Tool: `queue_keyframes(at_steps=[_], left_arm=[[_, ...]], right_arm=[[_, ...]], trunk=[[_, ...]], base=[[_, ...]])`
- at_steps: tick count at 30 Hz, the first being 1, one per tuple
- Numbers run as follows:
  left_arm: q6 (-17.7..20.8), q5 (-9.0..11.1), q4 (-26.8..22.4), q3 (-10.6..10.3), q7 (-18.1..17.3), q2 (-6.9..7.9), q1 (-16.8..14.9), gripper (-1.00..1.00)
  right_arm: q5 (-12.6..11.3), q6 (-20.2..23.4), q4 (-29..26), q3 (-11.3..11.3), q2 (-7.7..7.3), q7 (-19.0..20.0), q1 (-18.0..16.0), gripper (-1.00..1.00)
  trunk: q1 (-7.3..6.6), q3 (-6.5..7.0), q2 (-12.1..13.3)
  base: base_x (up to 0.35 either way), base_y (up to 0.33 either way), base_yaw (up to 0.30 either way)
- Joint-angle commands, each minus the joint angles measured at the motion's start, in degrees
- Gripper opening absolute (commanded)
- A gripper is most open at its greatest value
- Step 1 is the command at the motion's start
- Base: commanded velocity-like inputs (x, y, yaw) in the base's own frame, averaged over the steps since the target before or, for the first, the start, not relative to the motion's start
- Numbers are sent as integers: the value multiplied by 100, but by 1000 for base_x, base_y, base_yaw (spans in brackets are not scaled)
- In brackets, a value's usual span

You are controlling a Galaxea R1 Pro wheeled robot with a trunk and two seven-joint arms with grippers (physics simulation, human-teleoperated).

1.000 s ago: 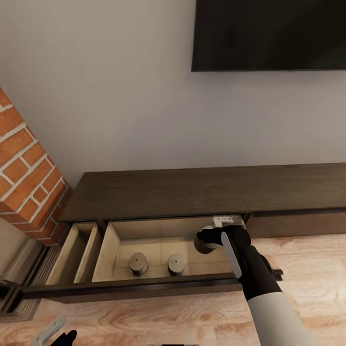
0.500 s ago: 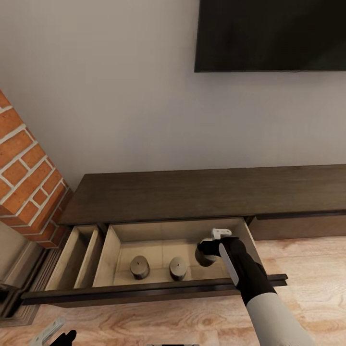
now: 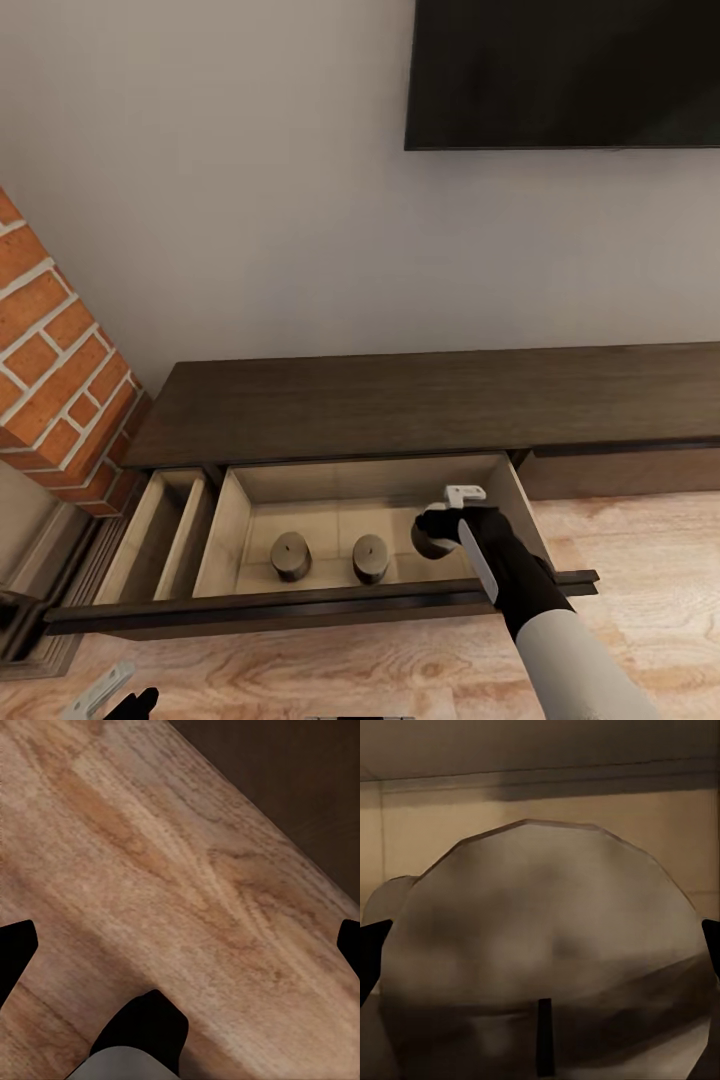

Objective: Place each of the two pumpkins and all three candles from the living room inside a cabinet in the living room (use any cabinet), then make sure every cabinet is closed, and position the cauldron so it is next to a table in the living room.

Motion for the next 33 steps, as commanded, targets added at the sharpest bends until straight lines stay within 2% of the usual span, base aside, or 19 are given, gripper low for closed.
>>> queue_keyframes(at_steps=[1, 5, 12, 21, 30, 33], left_arm=[[0, 0, 0, -2, -1, 0, 0, 100], [0, 0, 1, -4, -1, 0, 0, 100], [3, 4, 6, -6, -4, 0, 0, 100], [6, 7, 111, 0, -10, 0, 0, 100], [5, 6, 123, 0, -7, 0, 0, 100], [8, 6, 125, -1, -7, 0, 0, 100]], right_arm=[[-10, -58, 75, 2, -6, 0, -6, -100], [-14, -254, 562, 6, -32, 0, -151, -100], [2, -499, 993, 19, -34, 0, -330, -100], [-7, -509, 1085, 41, -20, 1, -405, -100], [-1, -456, 1156, 29, -31, -1, -646, -100], [0, -460, 1359, 25, -34, 0, -857, -100]], trunk=[[0, 0, 0], [0, 0, 0], [0, 0, 0], [0, -30, 0], [0, -109, 0], [0, -137, 0]], base=[[0, 0, 0], [0, 0, 0], [0, 0, 0], [0, 0, 0], [0, 0, 0], [0, 0, 0]])
